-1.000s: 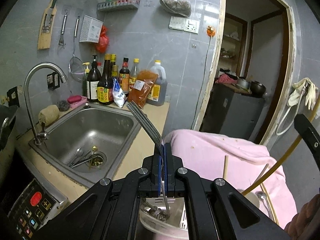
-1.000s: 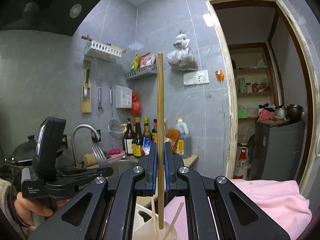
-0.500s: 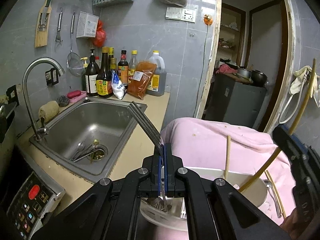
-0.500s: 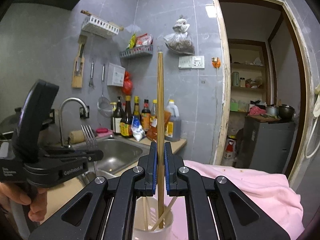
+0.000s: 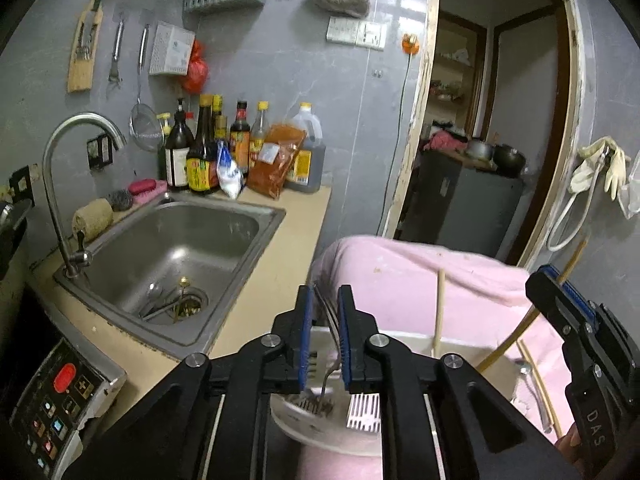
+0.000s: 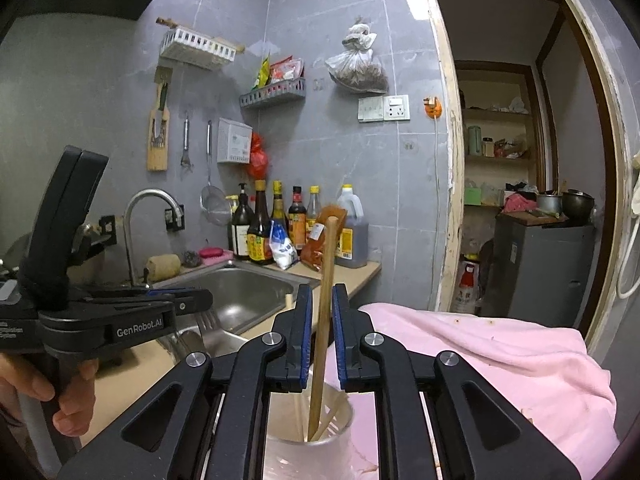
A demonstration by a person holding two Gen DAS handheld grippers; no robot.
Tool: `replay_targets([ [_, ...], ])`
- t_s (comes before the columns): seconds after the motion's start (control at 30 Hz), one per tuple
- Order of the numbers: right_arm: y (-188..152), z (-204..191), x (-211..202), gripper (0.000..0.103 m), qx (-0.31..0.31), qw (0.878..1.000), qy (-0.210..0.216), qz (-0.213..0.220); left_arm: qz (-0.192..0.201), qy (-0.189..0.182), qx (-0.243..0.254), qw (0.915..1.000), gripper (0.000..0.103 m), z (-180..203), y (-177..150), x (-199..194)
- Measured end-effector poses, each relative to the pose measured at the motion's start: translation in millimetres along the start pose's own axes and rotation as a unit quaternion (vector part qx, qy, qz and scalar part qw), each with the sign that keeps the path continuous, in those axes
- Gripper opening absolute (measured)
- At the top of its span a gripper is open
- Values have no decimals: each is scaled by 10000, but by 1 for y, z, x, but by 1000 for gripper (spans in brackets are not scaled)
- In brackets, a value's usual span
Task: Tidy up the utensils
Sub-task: 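Open the left gripper to drop the fork into the caddy while the right drops its chopstick, then withdraw both grippers back over the spoon and chopsticks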
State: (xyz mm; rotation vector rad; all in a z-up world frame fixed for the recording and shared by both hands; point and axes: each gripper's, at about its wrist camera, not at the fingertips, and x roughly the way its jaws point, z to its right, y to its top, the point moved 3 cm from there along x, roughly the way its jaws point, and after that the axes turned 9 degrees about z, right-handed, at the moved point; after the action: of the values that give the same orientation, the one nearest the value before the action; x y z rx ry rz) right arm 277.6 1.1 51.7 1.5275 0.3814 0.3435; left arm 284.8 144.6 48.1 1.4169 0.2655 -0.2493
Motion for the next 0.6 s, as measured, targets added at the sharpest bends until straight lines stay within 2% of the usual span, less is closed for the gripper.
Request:
replay_targets([
  [0.03,2,1,-2,14,15,10000,1,30,58,-4,13,10000,15,1,2,-3],
  [0.07,3,1,-4,22,32,10000,14,57,90,-19,10,10000,17,3,5,-4],
  [0.1,6,3,-7,26,69,9999,36,103,140,-45,-5,9999,20,4,7,-8],
  [0.13,8,4,-9,26,93,9999,38,137,180,-63,-14,9998,22,6,9,-10],
  [0.2,12,5,-15,28,116,9997,40,199,299,-130,-25,9995,34,11,12,-17],
  [0.23,15,7,-18,29,121,9997,25,229,356,-164,-27,9992,37,13,14,-20],
  [0.27,17,8,-22,34,128,9996,11,258,423,-188,-15,9989,41,17,16,-24],
  [0.3,20,11,-27,43,137,9994,-11,303,468,-212,-6,9987,44,21,17,-28],
  [0.33,22,13,-31,47,144,9993,-32,343,522,-260,0,9983,47,25,19,-32],
  [0.43,32,24,-50,58,149,9985,-177,491,671,-353,-12,9971,62,36,23,-43],
  [0.5,38,33,-65,75,135,9977,-314,584,775,-435,-66,9960,73,45,25,-50],
  [0.6,49,50,-93,80,129,9958,-546,727,851,-618,-108,9944,80,60,28,-62],
])
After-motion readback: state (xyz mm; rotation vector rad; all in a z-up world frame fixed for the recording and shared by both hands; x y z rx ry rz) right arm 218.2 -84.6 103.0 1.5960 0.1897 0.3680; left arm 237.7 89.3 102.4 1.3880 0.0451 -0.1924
